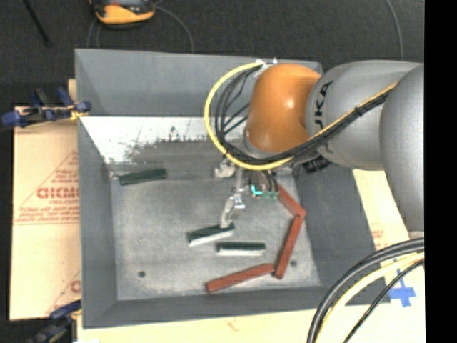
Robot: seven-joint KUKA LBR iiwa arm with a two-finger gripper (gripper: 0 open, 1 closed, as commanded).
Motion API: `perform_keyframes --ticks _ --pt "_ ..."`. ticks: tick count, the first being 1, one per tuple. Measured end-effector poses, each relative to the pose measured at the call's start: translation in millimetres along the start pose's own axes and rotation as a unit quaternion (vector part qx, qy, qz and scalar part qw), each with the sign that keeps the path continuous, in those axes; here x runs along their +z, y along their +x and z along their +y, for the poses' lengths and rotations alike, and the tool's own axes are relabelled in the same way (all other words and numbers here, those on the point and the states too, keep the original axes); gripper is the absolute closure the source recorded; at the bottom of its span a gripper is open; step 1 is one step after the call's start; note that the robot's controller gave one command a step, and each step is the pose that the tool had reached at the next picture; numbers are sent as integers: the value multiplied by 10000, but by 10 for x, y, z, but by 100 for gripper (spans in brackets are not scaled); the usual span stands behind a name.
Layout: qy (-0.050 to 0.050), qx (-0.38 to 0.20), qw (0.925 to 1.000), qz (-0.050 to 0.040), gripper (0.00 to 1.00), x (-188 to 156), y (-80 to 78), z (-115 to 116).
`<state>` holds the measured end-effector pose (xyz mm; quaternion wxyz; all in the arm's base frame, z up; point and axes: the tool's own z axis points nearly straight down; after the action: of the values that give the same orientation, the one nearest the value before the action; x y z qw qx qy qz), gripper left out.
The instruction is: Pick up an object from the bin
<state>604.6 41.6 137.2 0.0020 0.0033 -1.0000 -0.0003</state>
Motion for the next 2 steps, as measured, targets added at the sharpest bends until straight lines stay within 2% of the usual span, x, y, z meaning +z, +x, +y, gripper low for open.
perform_keyframes --ticks 1,2 --pt "-1 3 10000 -39 0 -48 -17 -2" --pt "8 -1191 9929 10 100 564 422 80"
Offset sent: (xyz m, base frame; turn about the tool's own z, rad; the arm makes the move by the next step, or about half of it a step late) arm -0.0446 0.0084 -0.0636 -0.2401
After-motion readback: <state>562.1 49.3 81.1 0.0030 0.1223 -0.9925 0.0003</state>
